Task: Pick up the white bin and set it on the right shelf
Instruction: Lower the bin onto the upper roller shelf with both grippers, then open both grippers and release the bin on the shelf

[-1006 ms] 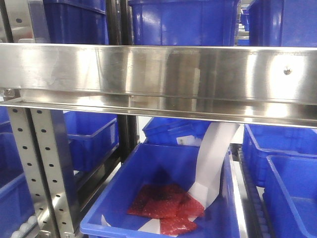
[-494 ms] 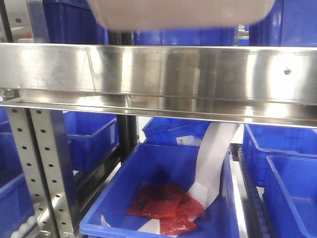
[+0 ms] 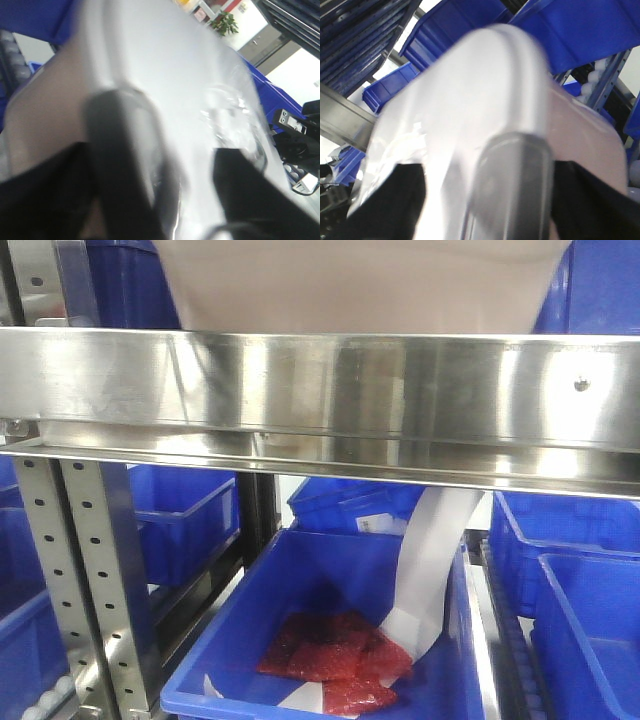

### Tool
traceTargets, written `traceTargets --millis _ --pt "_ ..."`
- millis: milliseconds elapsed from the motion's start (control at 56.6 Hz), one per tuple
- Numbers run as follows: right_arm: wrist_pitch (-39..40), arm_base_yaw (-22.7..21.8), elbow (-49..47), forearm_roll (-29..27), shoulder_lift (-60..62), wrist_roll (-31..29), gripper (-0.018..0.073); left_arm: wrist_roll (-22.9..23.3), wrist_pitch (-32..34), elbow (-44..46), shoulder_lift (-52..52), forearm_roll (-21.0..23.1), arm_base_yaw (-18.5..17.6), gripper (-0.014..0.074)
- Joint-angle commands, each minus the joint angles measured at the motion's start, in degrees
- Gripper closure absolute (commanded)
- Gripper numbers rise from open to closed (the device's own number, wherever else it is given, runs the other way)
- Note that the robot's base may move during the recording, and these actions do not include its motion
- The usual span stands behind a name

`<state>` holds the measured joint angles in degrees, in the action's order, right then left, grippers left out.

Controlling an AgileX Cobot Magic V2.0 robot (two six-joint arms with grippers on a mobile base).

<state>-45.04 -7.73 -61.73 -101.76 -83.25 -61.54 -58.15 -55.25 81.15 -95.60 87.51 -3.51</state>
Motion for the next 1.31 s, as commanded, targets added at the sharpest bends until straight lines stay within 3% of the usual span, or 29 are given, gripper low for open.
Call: traceTargets --millis 0,459,636,812,936,1112,1218,1289 --pt "-1.6 0.5 -2.0 -8.2 2.2 -2.2 -0.0083 -1.0 -1.4 2.2 2.6 5.2 -0.8 0.0047" --pt "9.9 -4.4 -2.1 -7.6 2.2 -11.4 -0.0082 -2.2 7.6 2.2 2.6 4.4 -0.2 0.0050" --pt "9.6 -6.3 -3.3 -5.7 3.2 -12.1 -0.0082 -2.2 7.0 2.2 3.4 1.3 1.6 0.0051" --pt "7.0 -8.2 -3.3 -4.7 8.1 -11.8 -0.0020 -2.2 0.2 2.2 7.3 -1.2 4.5 0.0065" --pt "4.6 -8.4 -3.3 -4.1 12.3 -10.9 0.0153 -2.2 -6.0 2.2 10.8 -1.1 6.5 0.0195" --pt "-0.3 -8.4 -3.3 -0.3 17.7 -9.0 0.0501 -2.2 -13.3 2.2 14.4 -2.4 7.2 0.0540" --pt "-0.8 -8.4 -3.2 7.2 20.6 -5.1 0.0484 -1.5 -14.9 2.2 15.9 -6.4 7.2 0.0737" --pt "0.0 -8.4 -3.2 15.7 22.9 -1.0 0.0484 2.3 -13.8 2.2 16.7 -11.4 7.2 0.0715"
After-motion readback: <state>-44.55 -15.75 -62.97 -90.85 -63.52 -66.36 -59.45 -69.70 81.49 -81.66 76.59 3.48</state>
